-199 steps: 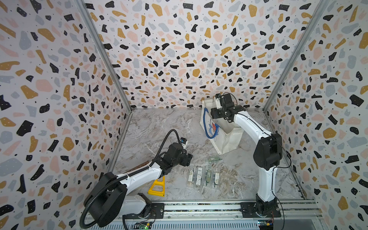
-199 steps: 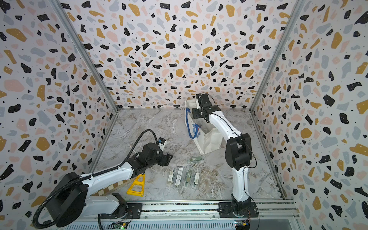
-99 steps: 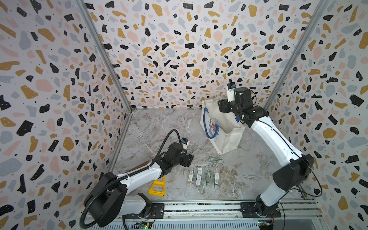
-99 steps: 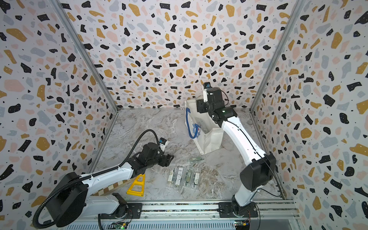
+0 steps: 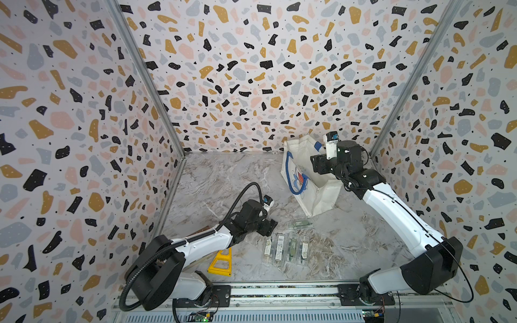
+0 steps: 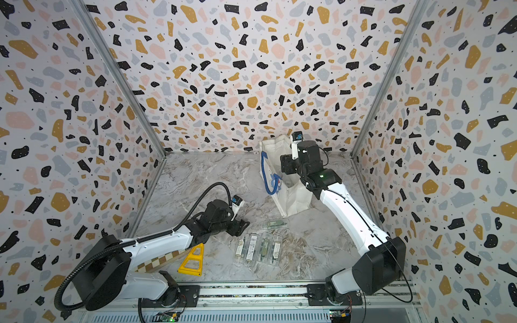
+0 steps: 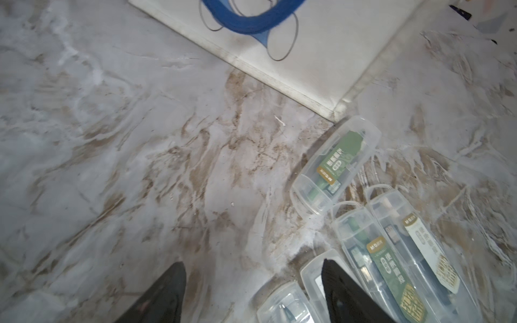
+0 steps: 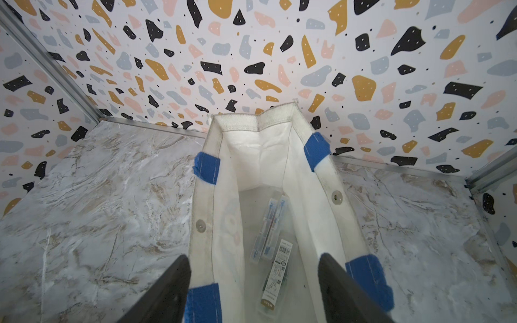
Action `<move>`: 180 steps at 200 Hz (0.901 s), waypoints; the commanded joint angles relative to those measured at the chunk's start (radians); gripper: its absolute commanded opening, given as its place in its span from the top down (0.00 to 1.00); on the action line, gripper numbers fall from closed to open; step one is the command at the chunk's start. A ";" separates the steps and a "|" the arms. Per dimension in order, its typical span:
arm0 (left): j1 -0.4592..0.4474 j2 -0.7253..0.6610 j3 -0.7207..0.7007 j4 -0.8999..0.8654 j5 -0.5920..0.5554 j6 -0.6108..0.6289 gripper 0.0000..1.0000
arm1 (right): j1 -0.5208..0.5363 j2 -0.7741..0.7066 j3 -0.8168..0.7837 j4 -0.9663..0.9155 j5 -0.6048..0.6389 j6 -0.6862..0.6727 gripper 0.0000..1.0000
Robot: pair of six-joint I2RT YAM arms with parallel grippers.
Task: Put the compass set into the canvas bag
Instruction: Pick up the compass set at the center of the board.
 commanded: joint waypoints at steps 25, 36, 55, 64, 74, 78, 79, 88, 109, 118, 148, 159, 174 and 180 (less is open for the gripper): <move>-0.032 0.090 0.114 0.012 0.108 0.127 0.23 | -0.004 -0.090 -0.068 0.034 -0.022 0.013 0.26; -0.034 0.128 0.146 0.008 0.147 0.144 0.23 | -0.010 -0.103 -0.088 0.038 -0.031 0.014 0.26; -0.044 0.199 0.204 -0.014 0.205 0.193 0.25 | -0.023 -0.122 -0.113 0.045 -0.041 0.019 0.25; -0.052 0.229 0.229 -0.024 0.224 0.220 0.26 | -0.026 -0.128 -0.119 0.048 -0.052 0.022 0.25; -0.059 0.265 0.262 -0.048 0.251 0.261 0.26 | -0.028 -0.134 -0.122 0.049 -0.061 0.023 0.25; -0.061 0.279 0.274 -0.061 0.257 0.275 0.26 | -0.029 -0.138 -0.125 0.050 -0.061 0.023 0.25; -0.061 0.282 0.278 -0.065 0.258 0.278 0.26 | -0.029 -0.137 -0.125 0.051 -0.062 0.023 0.25; -0.066 0.314 0.309 -0.096 0.269 0.309 0.26 | -0.030 -0.143 -0.131 0.056 -0.063 0.023 0.25; -0.078 0.390 0.386 -0.169 0.242 0.338 0.27 | -0.032 -0.154 -0.141 0.062 -0.072 0.023 0.24; -0.084 0.419 0.415 -0.192 0.238 0.345 0.27 | -0.033 -0.158 -0.146 0.065 -0.073 0.023 0.24; -0.097 0.493 0.458 -0.214 0.197 0.358 0.27 | -0.039 -0.173 -0.156 0.070 -0.073 0.021 0.23; -0.100 0.517 0.476 -0.228 0.186 0.366 0.27 | -0.039 -0.175 -0.160 0.071 -0.075 0.022 0.23; -0.105 0.542 0.499 -0.247 0.170 0.377 0.28 | -0.039 -0.176 -0.159 0.072 -0.078 0.023 0.23; -0.107 0.549 0.505 -0.255 0.164 0.380 0.28 | -0.039 -0.175 -0.159 0.073 -0.079 0.022 0.23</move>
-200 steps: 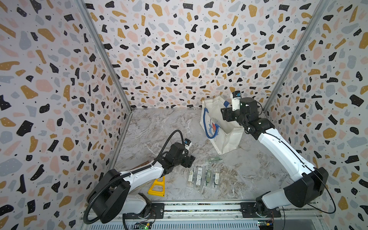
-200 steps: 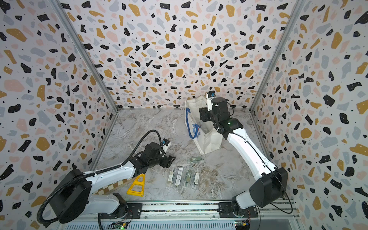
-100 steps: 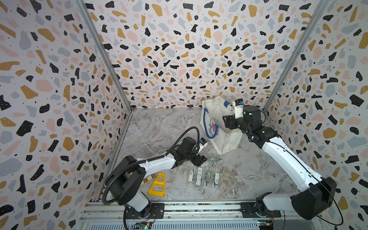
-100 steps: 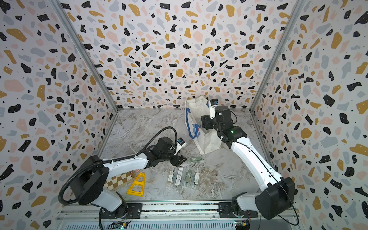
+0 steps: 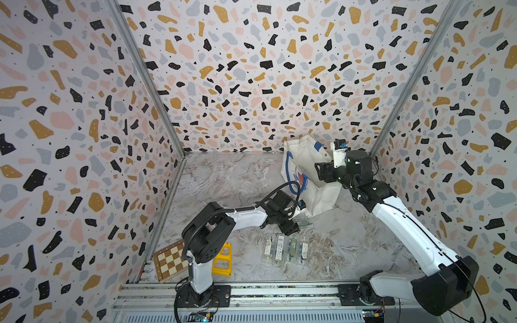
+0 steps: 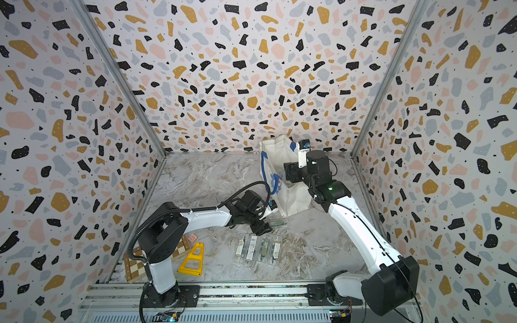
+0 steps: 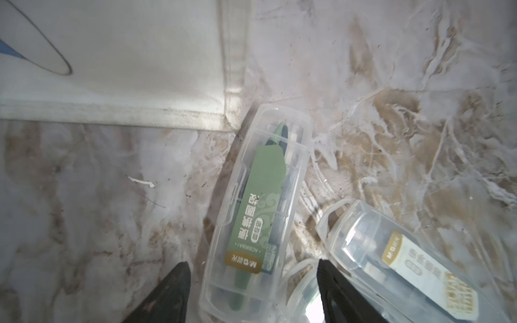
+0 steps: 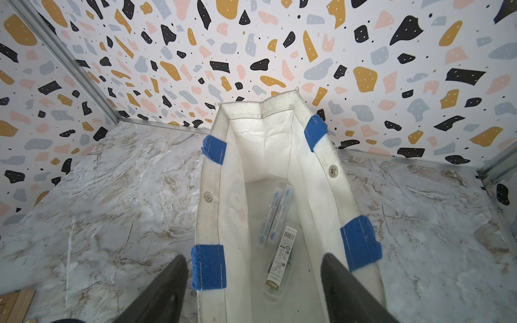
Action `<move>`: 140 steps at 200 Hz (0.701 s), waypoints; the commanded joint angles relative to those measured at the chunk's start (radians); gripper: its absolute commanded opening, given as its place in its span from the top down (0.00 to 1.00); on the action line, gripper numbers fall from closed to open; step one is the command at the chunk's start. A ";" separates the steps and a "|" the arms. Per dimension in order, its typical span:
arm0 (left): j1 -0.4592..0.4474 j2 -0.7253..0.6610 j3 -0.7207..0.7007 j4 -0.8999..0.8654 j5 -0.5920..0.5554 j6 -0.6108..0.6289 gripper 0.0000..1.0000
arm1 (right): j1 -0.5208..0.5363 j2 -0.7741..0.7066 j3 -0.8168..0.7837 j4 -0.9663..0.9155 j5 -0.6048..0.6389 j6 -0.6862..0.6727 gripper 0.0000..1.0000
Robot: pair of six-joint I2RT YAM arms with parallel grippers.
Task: Put the compass set into the canvas bag
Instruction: Pick up the compass set at the center of the board.
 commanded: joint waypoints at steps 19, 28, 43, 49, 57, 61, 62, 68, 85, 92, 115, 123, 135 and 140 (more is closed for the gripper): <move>-0.017 0.047 0.058 -0.057 -0.045 0.051 0.28 | -0.004 -0.029 -0.007 0.020 -0.014 0.009 0.23; -0.019 0.058 0.065 -0.057 -0.056 0.053 0.28 | -0.005 -0.030 -0.008 0.021 -0.015 0.010 0.23; -0.021 0.080 0.080 -0.056 -0.078 0.045 0.29 | -0.005 -0.031 -0.010 0.023 -0.015 0.009 0.23; -0.021 0.088 0.087 -0.057 -0.086 0.041 0.29 | -0.004 -0.033 -0.011 0.025 -0.015 0.007 0.23; -0.021 0.098 0.095 -0.057 -0.097 0.038 0.30 | -0.004 -0.033 -0.012 0.025 -0.013 0.007 0.23; -0.021 0.102 0.098 -0.057 -0.102 0.037 0.31 | -0.005 -0.033 -0.012 0.025 -0.013 0.007 0.23; -0.021 0.104 0.099 -0.056 -0.103 0.037 0.31 | -0.005 -0.033 -0.012 0.025 -0.014 0.007 0.23; -0.021 0.108 0.104 -0.056 -0.108 0.036 0.31 | -0.005 -0.033 -0.013 0.025 -0.015 0.007 0.23; -0.021 0.120 0.116 -0.086 -0.116 0.039 0.34 | -0.005 -0.032 -0.014 0.026 -0.016 0.008 0.23; -0.021 0.122 0.118 -0.087 -0.122 0.039 0.36 | -0.004 -0.033 -0.014 0.026 -0.016 0.008 0.23; -0.023 0.097 0.098 -0.078 -0.158 0.027 0.48 | -0.005 -0.031 -0.014 0.024 -0.016 0.005 0.22; -0.022 0.070 0.072 -0.070 -0.177 0.018 0.52 | -0.005 -0.031 -0.015 0.025 -0.015 0.004 0.22; -0.024 0.024 0.026 -0.024 -0.204 -0.003 0.60 | -0.005 -0.030 -0.018 0.026 -0.016 0.004 0.22; -0.024 0.002 0.006 -0.011 -0.215 -0.014 0.62 | -0.005 -0.030 -0.019 0.028 -0.016 0.004 0.22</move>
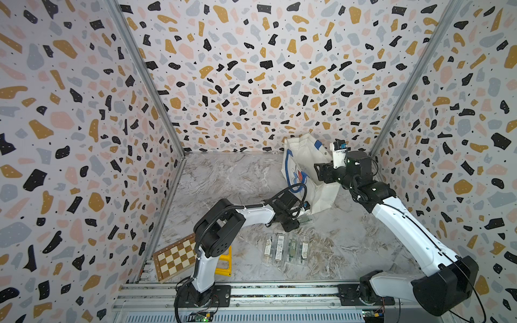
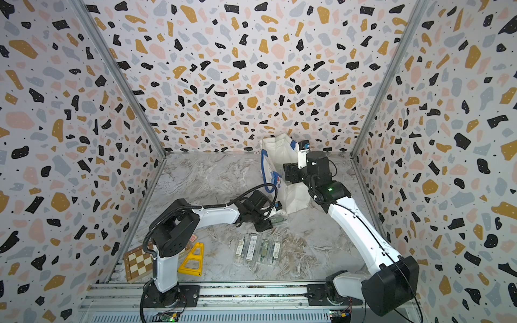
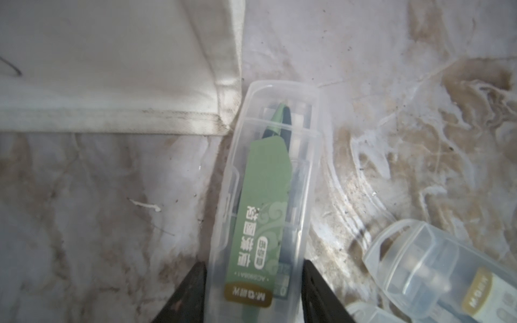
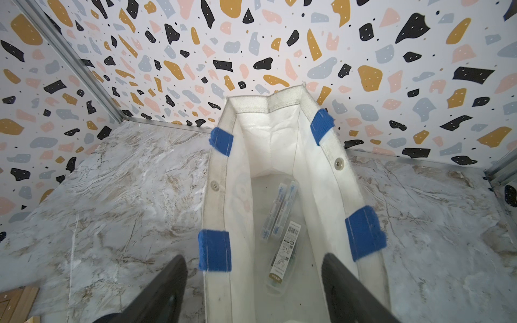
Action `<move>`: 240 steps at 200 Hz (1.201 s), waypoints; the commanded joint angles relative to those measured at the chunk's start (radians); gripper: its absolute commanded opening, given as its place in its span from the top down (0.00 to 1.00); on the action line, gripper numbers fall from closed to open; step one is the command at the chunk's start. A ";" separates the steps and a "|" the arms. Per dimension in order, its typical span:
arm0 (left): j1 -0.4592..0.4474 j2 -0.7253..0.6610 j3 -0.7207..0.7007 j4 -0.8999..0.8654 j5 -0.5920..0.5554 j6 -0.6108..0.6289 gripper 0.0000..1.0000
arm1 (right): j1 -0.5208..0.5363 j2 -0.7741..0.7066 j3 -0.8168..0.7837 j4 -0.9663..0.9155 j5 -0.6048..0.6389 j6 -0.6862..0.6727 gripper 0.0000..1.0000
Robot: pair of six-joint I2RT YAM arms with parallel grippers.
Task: Put the compass set into the canvas bag
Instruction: Pick up the compass set at the center of the board, then place the compass set in the canvas bag.
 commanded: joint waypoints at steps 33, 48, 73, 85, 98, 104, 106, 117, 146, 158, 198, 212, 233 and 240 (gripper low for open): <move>-0.023 -0.212 -0.203 0.084 -0.119 -0.091 0.73 | -0.006 -0.021 -0.004 0.015 0.001 0.005 0.22; -0.035 -0.277 -0.246 0.085 -0.134 -0.107 0.77 | -0.004 -0.023 -0.002 0.012 -0.008 0.010 0.22; -0.041 -0.440 -0.339 0.133 -0.159 -0.198 0.82 | -0.004 -0.031 0.003 0.008 -0.063 0.023 0.22; -0.040 -0.519 -0.369 0.131 -0.184 -0.242 0.83 | -0.005 -0.033 0.002 0.010 -0.108 0.035 0.22; -0.040 -0.595 -0.384 0.113 -0.205 -0.282 0.83 | -0.004 -0.031 0.001 0.012 -0.172 0.052 0.21; -0.040 -0.627 -0.394 0.111 -0.218 -0.298 0.84 | -0.005 -0.028 -0.001 0.016 -0.205 0.064 0.21; -0.040 -0.639 -0.398 0.110 -0.221 -0.302 0.84 | -0.005 -0.027 -0.003 0.018 -0.216 0.066 0.21; -0.040 -0.696 -0.415 0.112 -0.248 -0.324 0.85 | -0.004 -0.018 -0.010 0.033 -0.292 0.093 0.21; -0.041 -0.803 -0.429 0.099 -0.351 -0.347 0.86 | 0.056 0.041 -0.008 0.049 -0.434 0.118 0.21; -0.040 -0.828 -0.423 0.093 -0.394 -0.349 0.87 | 0.101 0.074 0.002 0.041 -0.446 0.111 0.21; -0.039 -0.865 -0.415 0.098 -0.459 -0.357 0.88 | 0.164 0.165 0.017 0.050 -0.505 0.137 0.21; -0.040 -0.868 -0.412 0.099 -0.460 -0.360 0.88 | 0.171 0.189 0.016 0.066 -0.564 0.151 0.21; -0.040 -0.868 -0.412 0.103 -0.461 -0.361 0.88 | 0.172 0.212 0.002 0.102 -0.625 0.185 0.24; -0.040 -0.869 -0.409 0.101 -0.460 -0.360 0.88 | 0.173 0.215 -0.005 0.116 -0.639 0.195 0.25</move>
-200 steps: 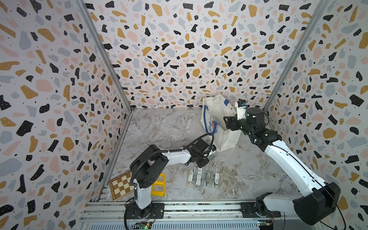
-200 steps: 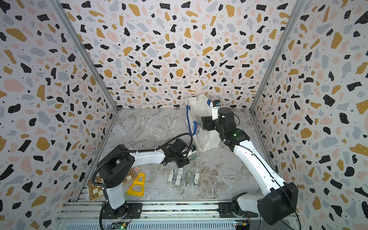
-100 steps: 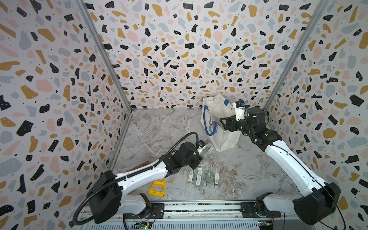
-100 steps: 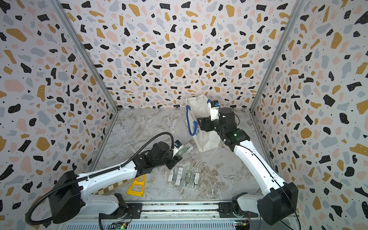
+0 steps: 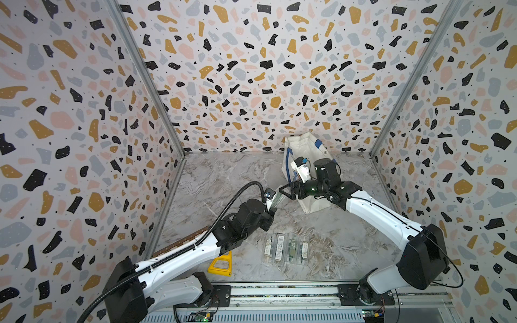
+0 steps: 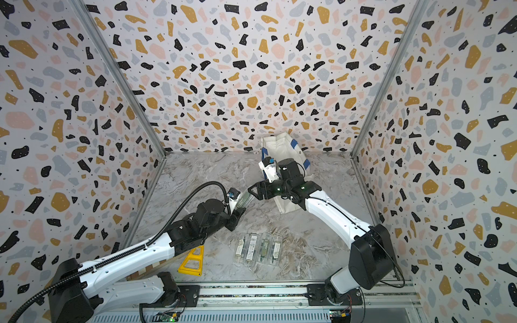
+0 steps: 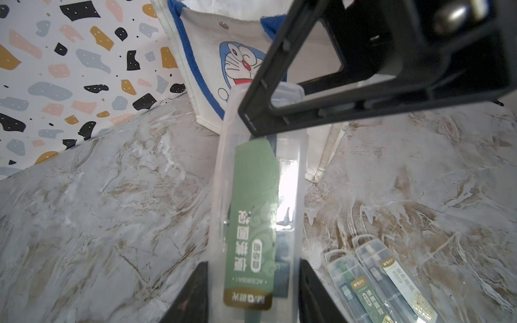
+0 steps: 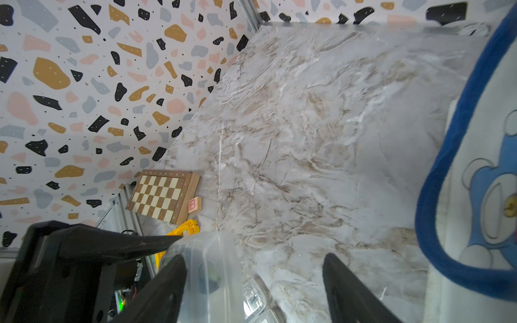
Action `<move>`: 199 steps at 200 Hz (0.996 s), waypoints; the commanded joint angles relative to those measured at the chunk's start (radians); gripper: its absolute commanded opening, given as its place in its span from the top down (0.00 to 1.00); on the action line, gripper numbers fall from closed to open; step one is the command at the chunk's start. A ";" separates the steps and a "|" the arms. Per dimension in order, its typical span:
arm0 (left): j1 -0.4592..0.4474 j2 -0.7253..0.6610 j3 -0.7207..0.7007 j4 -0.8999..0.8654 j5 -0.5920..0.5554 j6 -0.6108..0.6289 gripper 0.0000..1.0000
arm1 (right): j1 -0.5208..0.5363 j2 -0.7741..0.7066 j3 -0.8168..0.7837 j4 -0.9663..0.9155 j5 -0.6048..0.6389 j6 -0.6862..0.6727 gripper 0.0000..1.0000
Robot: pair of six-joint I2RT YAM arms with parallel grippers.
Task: Put the compass set into the canvas bag
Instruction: Place the compass set in the canvas bag.
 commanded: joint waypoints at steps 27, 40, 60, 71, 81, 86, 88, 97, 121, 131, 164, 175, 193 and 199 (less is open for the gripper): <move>0.000 -0.013 0.010 0.031 -0.033 -0.008 0.88 | 0.005 0.006 -0.012 0.109 -0.171 0.084 0.37; 0.000 -0.010 0.011 0.030 -0.035 -0.008 0.88 | 0.004 0.007 -0.020 0.120 -0.183 0.093 0.44; 0.000 -0.003 0.013 0.030 -0.032 -0.012 0.88 | 0.005 0.004 -0.030 0.122 -0.191 0.094 0.51; 0.001 0.001 0.014 0.030 -0.032 -0.014 0.88 | 0.005 0.000 -0.039 0.123 -0.197 0.095 0.54; 0.001 0.003 0.015 0.031 -0.032 -0.015 0.88 | 0.005 -0.004 -0.047 0.125 -0.200 0.097 0.55; 0.000 0.004 0.015 0.033 -0.032 -0.016 0.88 | 0.007 -0.005 -0.053 0.126 -0.202 0.099 0.57; 0.000 0.005 0.014 0.033 -0.032 -0.016 0.88 | 0.007 -0.006 -0.054 0.126 -0.203 0.099 0.57; 0.001 0.008 0.016 0.034 -0.031 -0.015 0.88 | 0.007 -0.007 -0.061 0.130 -0.208 0.101 0.61; 0.001 0.017 0.022 0.030 -0.020 -0.015 0.88 | 0.007 -0.011 -0.074 0.142 -0.211 0.109 0.72; 0.000 0.018 0.023 0.024 -0.018 -0.020 0.88 | 0.007 -0.013 -0.074 0.142 -0.209 0.108 0.78; 0.000 0.003 0.013 -0.003 -0.020 -0.051 0.55 | 0.007 -0.029 -0.066 0.126 -0.187 0.097 0.91; 0.001 -0.003 0.009 -0.018 -0.013 -0.059 0.37 | 0.007 -0.036 -0.059 0.116 -0.173 0.090 0.97; 0.001 -0.020 0.000 -0.036 0.017 -0.073 0.30 | 0.008 -0.049 -0.039 0.090 -0.138 0.067 1.00; 0.000 -0.028 -0.007 -0.037 0.024 -0.083 0.28 | 0.005 -0.052 -0.027 0.077 -0.119 0.057 1.00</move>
